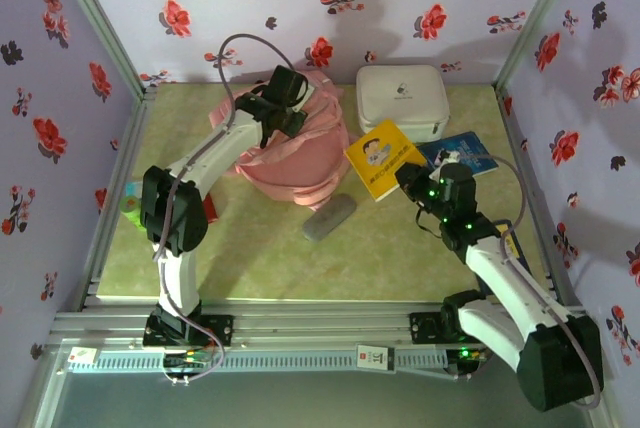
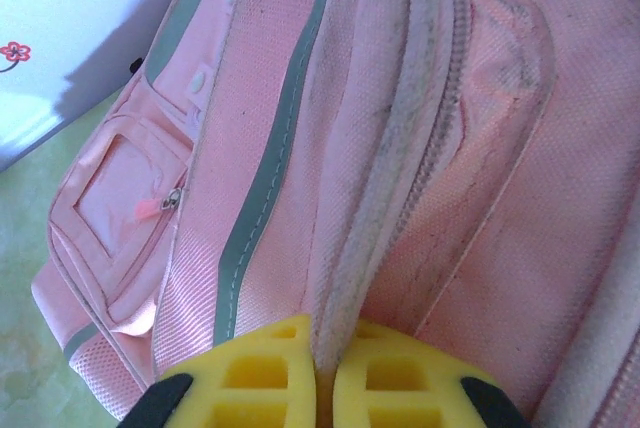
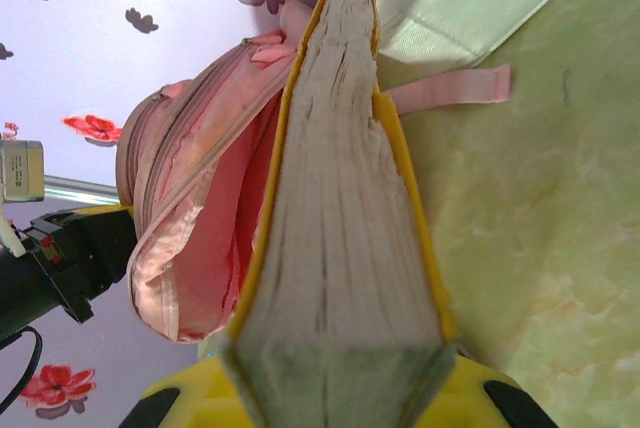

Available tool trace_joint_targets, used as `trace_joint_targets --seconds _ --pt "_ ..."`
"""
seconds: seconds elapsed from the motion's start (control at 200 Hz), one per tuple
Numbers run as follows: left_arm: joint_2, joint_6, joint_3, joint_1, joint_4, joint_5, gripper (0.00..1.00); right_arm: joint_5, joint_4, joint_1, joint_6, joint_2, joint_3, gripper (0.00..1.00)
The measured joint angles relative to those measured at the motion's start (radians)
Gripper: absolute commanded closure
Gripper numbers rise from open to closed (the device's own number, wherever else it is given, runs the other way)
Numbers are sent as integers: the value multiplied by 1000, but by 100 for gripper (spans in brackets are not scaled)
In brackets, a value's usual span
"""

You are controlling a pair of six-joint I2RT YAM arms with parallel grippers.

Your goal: Pack the student bag

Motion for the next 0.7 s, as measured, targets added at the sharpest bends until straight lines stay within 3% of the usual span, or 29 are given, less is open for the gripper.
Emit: trace_joint_targets --seconds 0.29,0.48,0.7 --pt "-1 -56 31 -13 -14 -21 100 -78 80 14 37 137 0 95" --pt "-21 -85 36 -13 -20 -39 100 -108 192 114 82 285 53 95" --pt "-39 -102 41 -13 -29 -51 100 -95 306 213 115 487 235 96"
